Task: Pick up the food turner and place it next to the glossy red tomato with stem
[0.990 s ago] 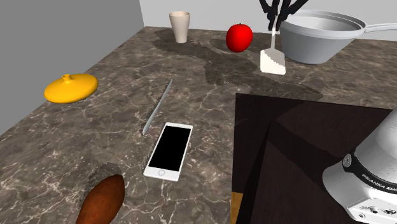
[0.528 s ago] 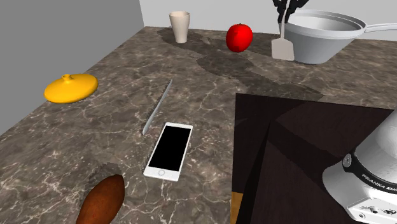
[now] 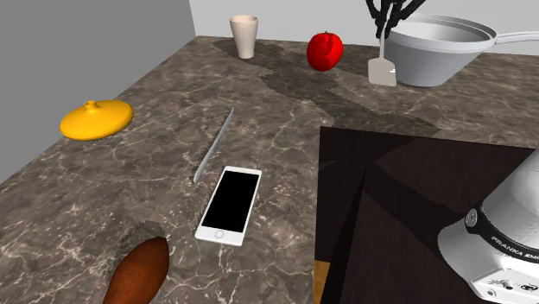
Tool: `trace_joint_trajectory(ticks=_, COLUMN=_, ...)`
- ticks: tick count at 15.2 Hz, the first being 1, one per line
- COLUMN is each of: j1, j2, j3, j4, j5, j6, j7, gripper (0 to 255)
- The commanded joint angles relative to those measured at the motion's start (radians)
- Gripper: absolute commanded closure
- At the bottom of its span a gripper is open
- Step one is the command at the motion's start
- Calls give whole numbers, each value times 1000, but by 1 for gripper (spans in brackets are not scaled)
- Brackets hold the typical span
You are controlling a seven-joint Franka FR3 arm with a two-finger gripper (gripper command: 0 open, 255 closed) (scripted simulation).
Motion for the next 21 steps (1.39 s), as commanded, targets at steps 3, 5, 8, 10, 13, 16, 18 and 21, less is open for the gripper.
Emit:
trace_joint_trajectory(ticks=3, j1=-2, j2=7, j3=-4, j4=-51, j5=-3, j6=59, j7=1, gripper=255)
trace_joint_trajectory(ticks=5, j1=-2, j2=13, j3=-5, j4=-73, j5=-4, j6=87, j7=2, gripper=255)
trace_joint_trajectory(ticks=8, j1=-3, j2=24, j3=-7, j4=-105, j5=-6, j6=130, j7=4, gripper=255)
trace_joint_trajectory(ticks=10, j1=-3, j2=33, j3=-8, j4=-126, j5=-7, j6=160, j7=5, gripper=255)
trace_joint_trajectory(ticks=13, j1=-4, j2=49, j3=-10, j4=-155, j5=-9, j6=204, j7=7, gripper=255)
trace_joint_trajectory(ticks=16, j1=-4, j2=67, j3=-12, j4=-182, j5=-11, j6=249, j7=8, gripper=255)
trace_joint_trajectory(ticks=18, j1=-5, j2=80, j3=-14, j4=-199, j5=-12, j6=279, j7=9, gripper=255)
trace_joint_trajectory(ticks=21, j1=-5, j2=102, j3=-16, j4=-223, j5=-13, j6=326, j7=11, gripper=255)
